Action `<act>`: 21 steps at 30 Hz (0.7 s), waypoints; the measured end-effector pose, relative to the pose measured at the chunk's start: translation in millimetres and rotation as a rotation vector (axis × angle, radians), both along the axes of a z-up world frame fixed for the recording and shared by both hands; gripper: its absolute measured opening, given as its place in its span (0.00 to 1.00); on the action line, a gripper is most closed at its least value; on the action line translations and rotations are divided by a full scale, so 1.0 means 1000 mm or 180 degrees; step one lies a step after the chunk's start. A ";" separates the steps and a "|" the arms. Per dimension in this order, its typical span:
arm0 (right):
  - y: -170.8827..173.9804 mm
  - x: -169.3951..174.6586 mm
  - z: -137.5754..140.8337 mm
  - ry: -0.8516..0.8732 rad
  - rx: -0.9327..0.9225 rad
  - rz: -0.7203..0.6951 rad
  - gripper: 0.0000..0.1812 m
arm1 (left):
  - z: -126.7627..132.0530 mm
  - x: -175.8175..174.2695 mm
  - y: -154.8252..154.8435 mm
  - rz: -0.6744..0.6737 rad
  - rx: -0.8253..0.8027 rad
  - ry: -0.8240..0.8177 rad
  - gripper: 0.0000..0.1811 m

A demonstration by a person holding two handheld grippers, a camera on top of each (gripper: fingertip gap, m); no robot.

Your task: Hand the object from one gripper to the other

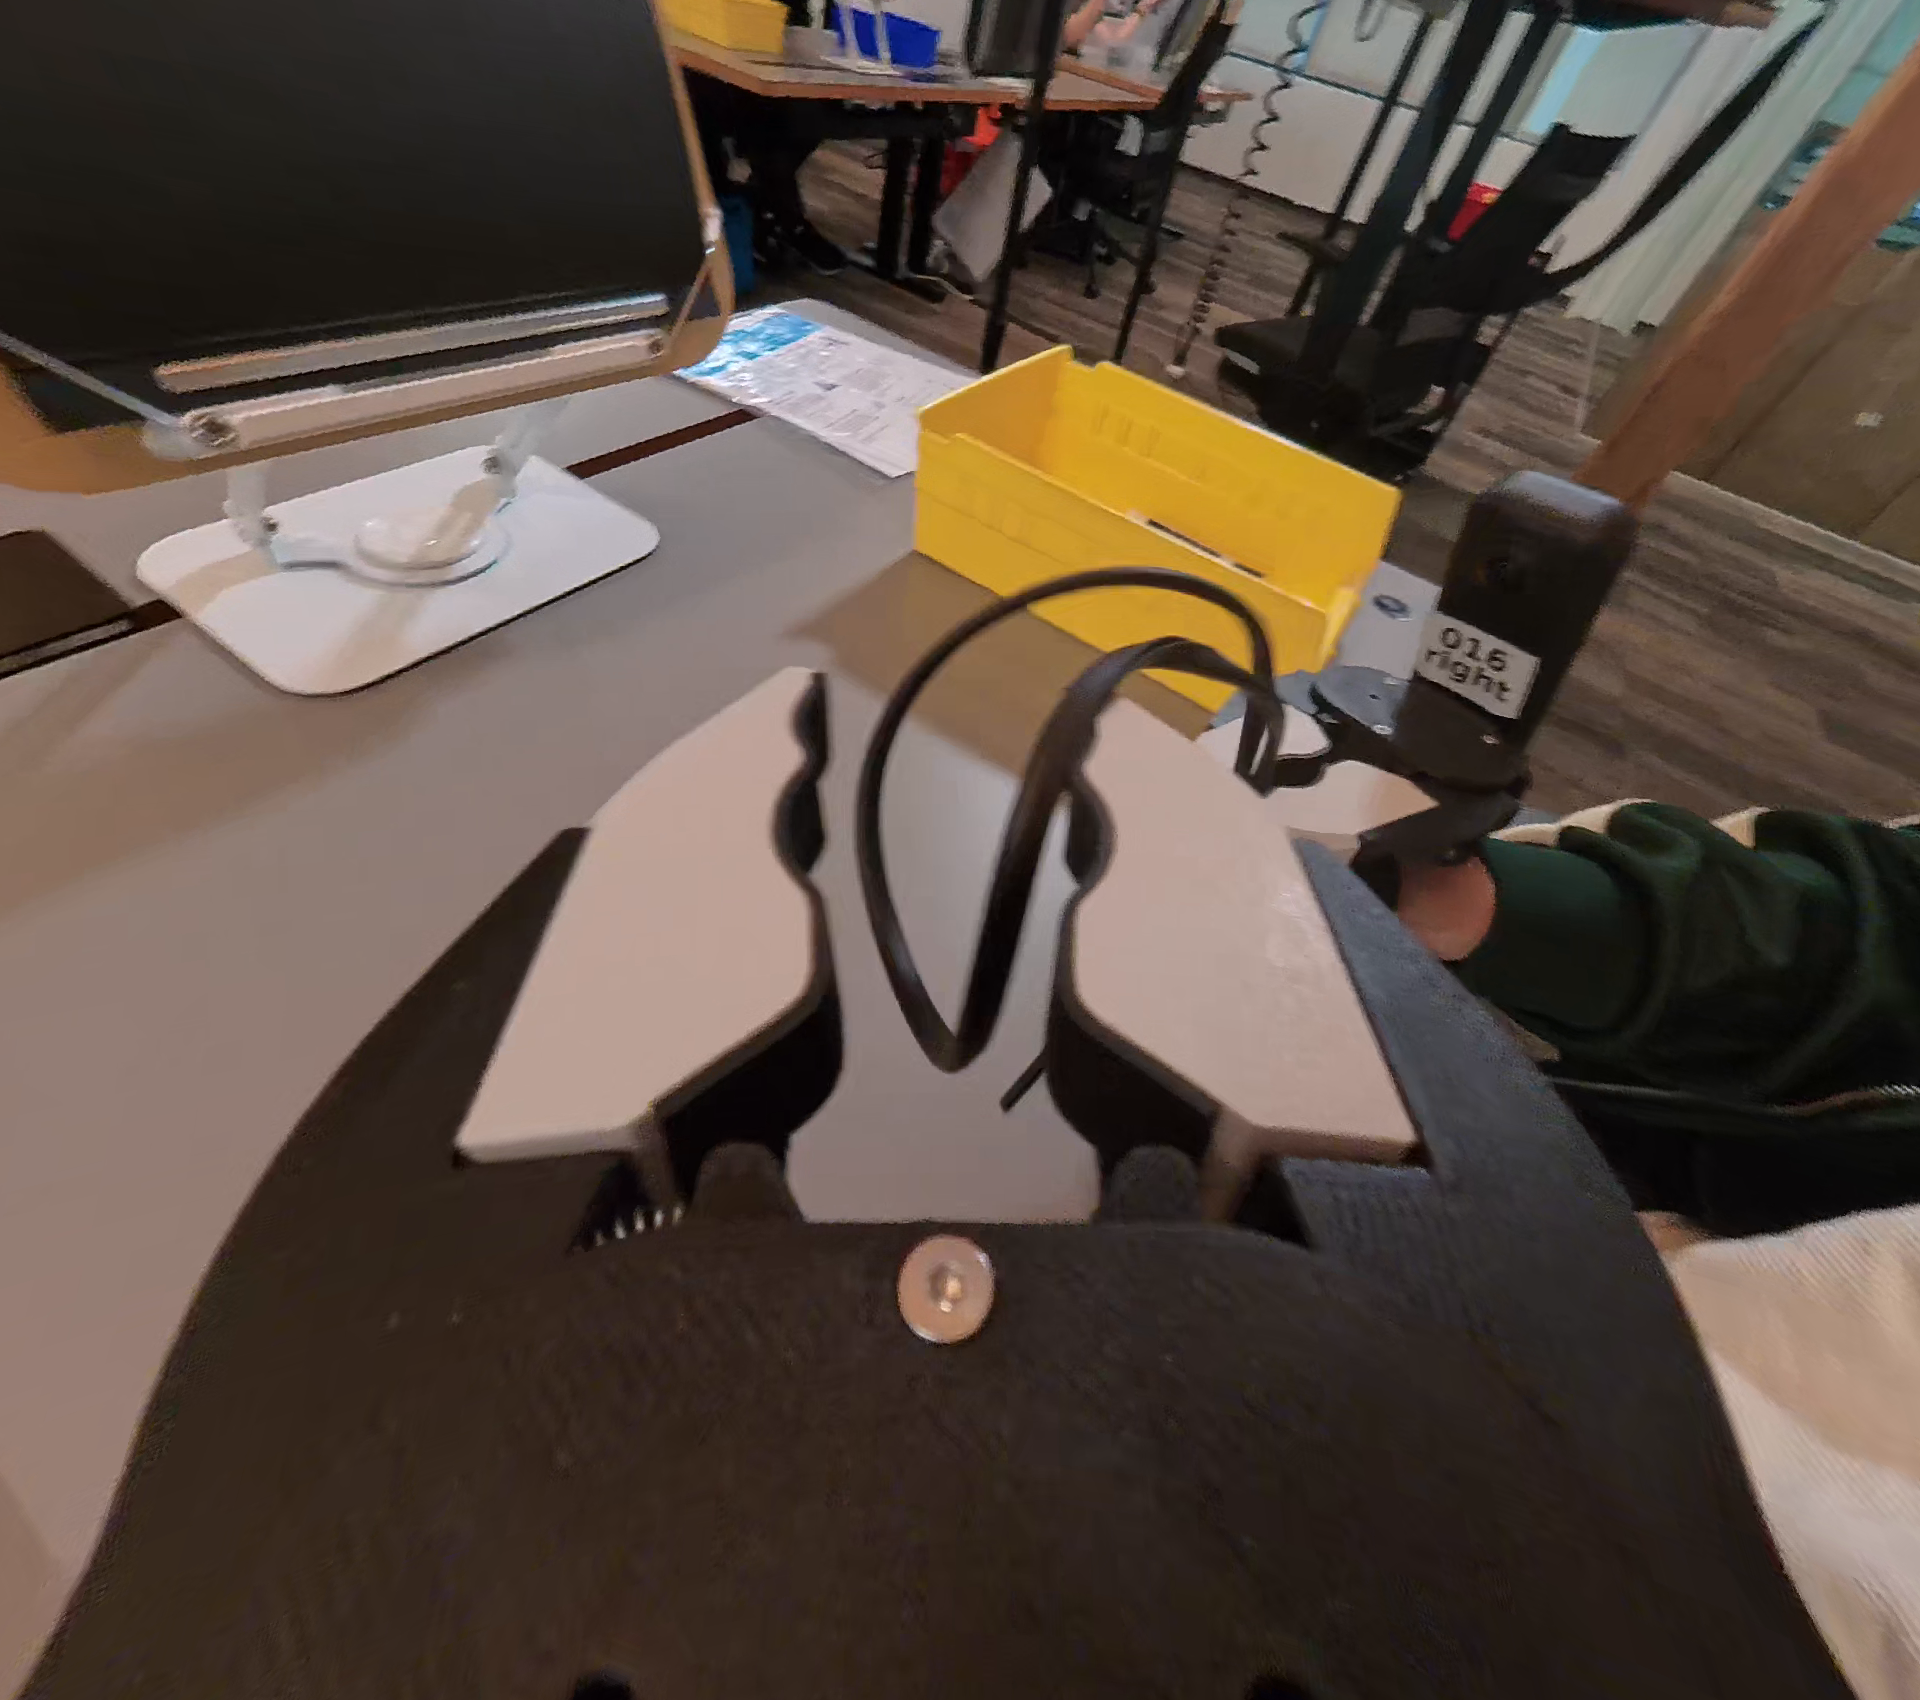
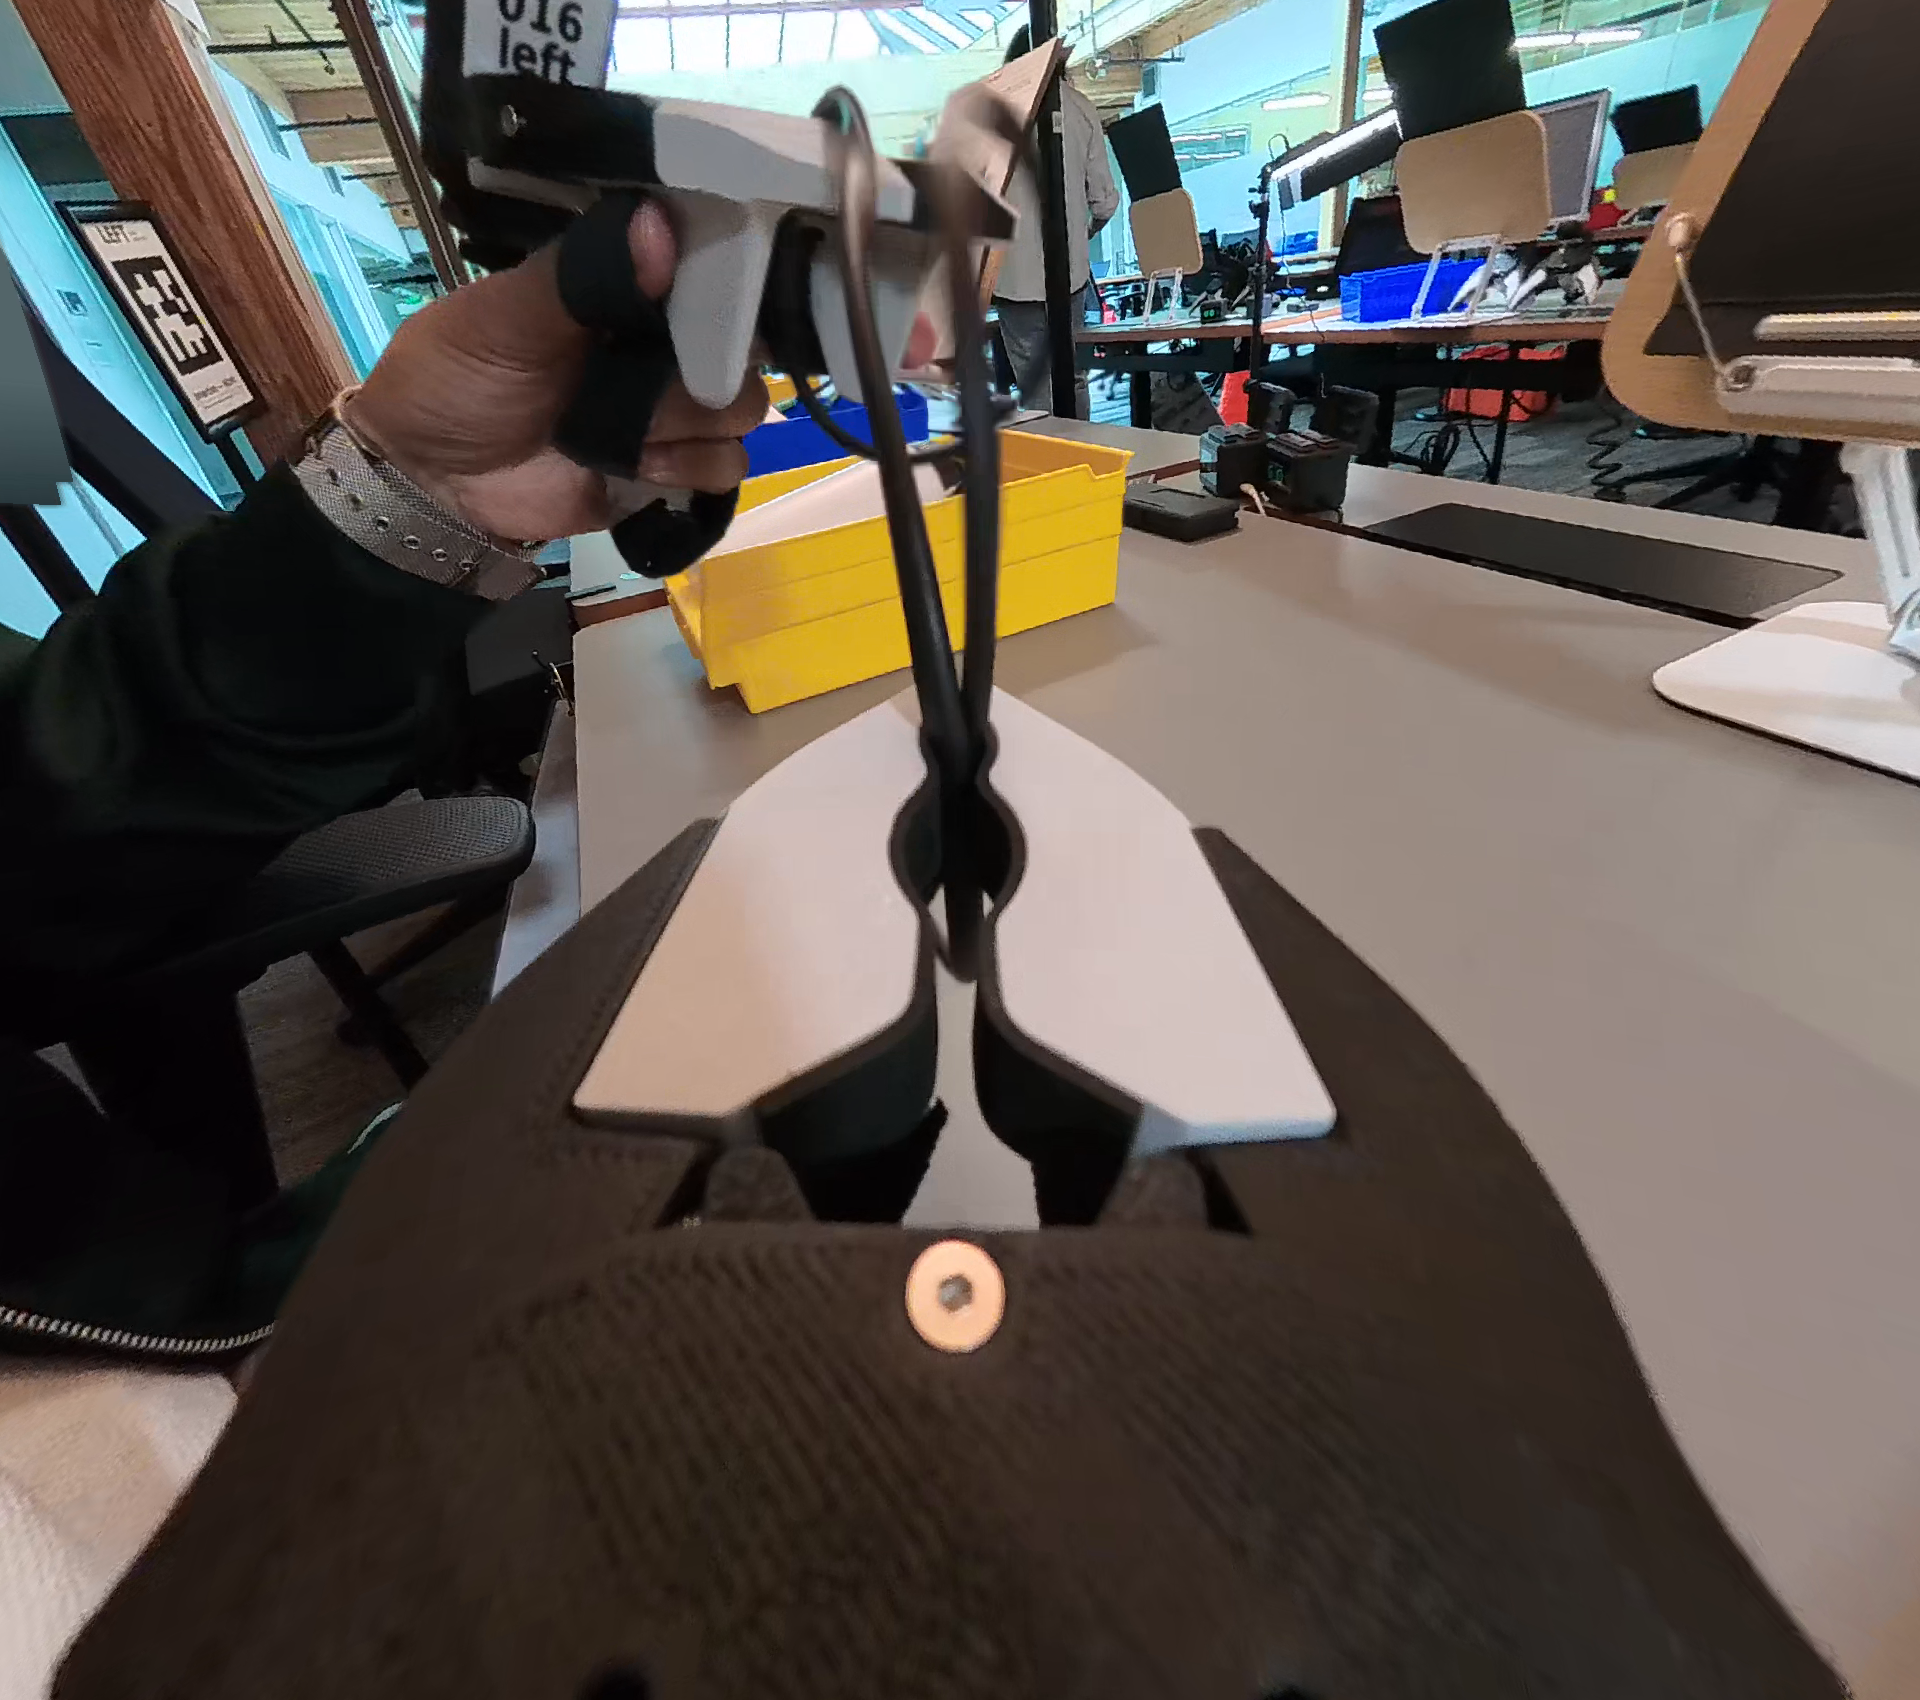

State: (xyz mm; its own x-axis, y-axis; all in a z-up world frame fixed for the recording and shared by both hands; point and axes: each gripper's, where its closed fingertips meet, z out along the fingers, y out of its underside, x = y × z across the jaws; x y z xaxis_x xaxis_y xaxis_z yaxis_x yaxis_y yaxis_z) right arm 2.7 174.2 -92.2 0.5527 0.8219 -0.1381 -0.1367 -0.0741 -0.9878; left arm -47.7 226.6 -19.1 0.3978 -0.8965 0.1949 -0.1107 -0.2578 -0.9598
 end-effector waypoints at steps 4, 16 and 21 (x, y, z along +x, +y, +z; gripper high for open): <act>0.012 0.010 -0.011 -0.0064 -0.0262 -0.0164 0.00 | -0.010 -0.012 0.021 0.0325 -0.0081 0.0071 0.46; 0.016 0.013 -0.023 -0.0465 -0.0267 -0.0321 0.00 | -0.019 0.026 -0.028 -0.0698 0.0011 0.0155 0.28; 0.007 0.000 -0.030 -0.0951 -0.0046 -0.0219 0.00 | -0.058 0.045 -0.056 -0.1123 0.0790 0.1078 0.25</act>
State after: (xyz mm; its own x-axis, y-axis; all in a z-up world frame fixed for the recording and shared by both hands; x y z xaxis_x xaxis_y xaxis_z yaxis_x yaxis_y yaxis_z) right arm 2.9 181.3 -122.6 0.6249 0.7803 0.0275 0.1546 -0.0892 -0.9839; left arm -2.3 170.6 -76.8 0.0684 -0.9897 -0.1261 -0.4628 0.0805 -0.8828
